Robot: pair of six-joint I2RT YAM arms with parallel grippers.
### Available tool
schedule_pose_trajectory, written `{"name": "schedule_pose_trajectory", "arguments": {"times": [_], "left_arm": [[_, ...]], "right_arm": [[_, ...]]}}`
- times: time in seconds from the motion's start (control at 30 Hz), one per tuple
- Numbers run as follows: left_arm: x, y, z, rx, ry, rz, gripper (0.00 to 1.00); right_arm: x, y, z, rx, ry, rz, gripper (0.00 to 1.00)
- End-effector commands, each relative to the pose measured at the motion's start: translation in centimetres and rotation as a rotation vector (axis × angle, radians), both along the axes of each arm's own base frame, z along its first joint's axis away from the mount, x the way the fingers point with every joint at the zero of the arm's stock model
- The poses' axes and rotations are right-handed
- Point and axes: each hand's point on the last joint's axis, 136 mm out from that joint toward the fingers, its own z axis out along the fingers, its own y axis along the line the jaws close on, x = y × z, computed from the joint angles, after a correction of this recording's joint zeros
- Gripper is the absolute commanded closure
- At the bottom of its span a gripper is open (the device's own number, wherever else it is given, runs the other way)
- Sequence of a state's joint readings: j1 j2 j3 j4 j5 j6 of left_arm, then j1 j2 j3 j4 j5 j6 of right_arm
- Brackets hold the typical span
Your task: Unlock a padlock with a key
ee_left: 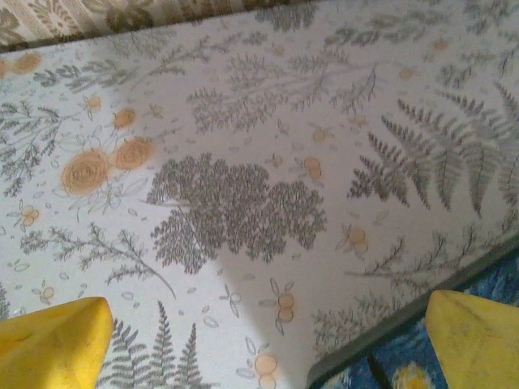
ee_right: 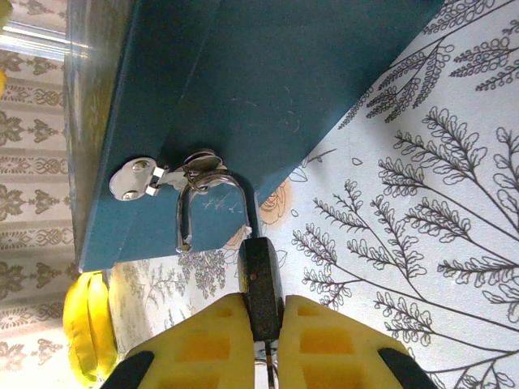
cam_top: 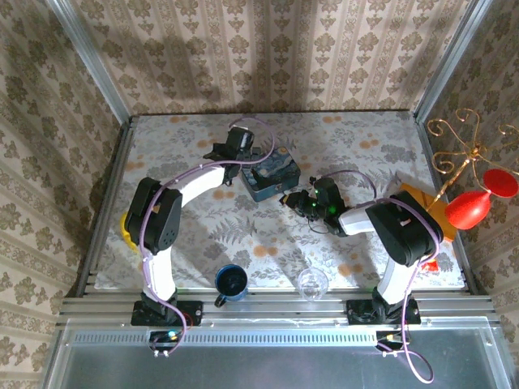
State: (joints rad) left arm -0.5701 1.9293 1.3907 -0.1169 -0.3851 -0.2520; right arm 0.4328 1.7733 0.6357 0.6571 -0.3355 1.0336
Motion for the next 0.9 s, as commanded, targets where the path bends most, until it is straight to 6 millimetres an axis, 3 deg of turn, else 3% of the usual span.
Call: {"name": "schedule_pose_trajectory", "arguments": {"times": [0.0, 0.27, 0.33, 0.43, 0.53, 0.87], "left_arm": [[-1.6, 0.3, -0.7, 0.036, 0.056, -0.037, 0.0], [-4.0, 0.2, -4.2, 0.003, 0.163, -0.049, 0.0], [-4.3, 0.5, -5.0, 0.008, 0.178, -0.037, 0.0], [-4.5, 0.9, -5.2, 0.023, 0.18, -0.028, 0.0], [-4.4, 1.1, -4.9, 0.027, 0.17, -0.024, 0.0], [-4.2, 1.2, -4.9, 0.038, 0.171, -0.017, 0.0]], "right_arm": [[-0.4, -0.8, -1.4, -0.076, 0.052, -0.018, 1.0], [0.1, -0.5, -1.2, -0.081, 0.05, -0.014, 1.0], [0.0, -0.6, -1.3, -0.085, 0.051, -0.016, 0.93], [-0.4, -1.0, -1.3, -0.096, 0.047, -0.021, 0.79], [-0.9, -1.5, -1.1, -0.129, 0.04, -0.018, 0.7], [-1.0, -2.3, 1.1, -0.234, -0.035, 0.117, 0.69]]}}
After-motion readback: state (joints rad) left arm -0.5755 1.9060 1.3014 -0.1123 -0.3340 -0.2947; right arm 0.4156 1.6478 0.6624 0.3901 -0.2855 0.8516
